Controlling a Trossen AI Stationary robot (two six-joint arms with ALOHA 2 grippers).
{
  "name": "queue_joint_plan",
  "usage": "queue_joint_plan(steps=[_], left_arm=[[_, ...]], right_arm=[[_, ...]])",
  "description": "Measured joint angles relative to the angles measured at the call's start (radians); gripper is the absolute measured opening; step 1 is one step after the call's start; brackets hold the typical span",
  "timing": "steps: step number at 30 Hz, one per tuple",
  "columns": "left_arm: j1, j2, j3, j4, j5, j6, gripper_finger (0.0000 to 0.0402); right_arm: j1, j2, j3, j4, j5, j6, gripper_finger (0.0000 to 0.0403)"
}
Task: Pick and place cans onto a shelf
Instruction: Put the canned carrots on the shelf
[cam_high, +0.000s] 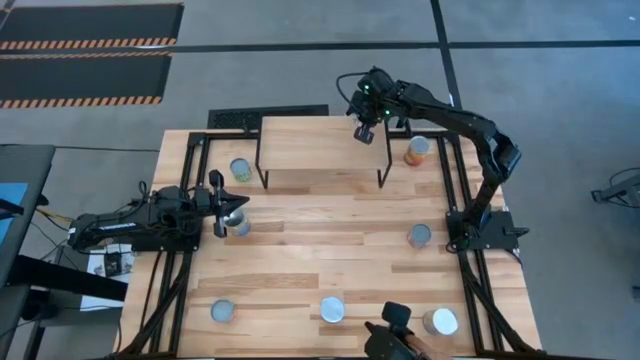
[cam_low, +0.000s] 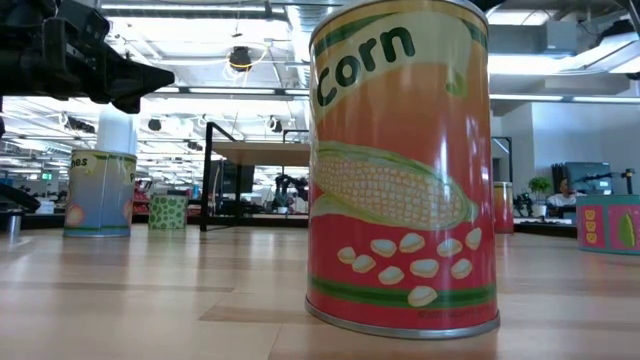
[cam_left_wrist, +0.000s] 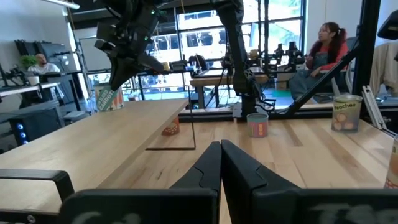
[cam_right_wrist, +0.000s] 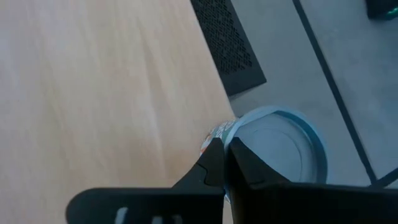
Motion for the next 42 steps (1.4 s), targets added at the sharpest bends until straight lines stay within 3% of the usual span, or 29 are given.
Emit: queue_joint_plan(steps=[32, 42], left_arm=[[0.0, 0.0, 0.0, 0.001, 0.0, -0.002, 0.0], [0.0, 0.0, 0.0, -0.006, 0.0, -0.002, 0.0]], right_arm=[[0.013, 0.001, 0.062, -0.087, -0.039, 0.113, 0.0019], [0.01, 0.01, 0.062, -0.108, -0.04, 0.115, 0.0038]])
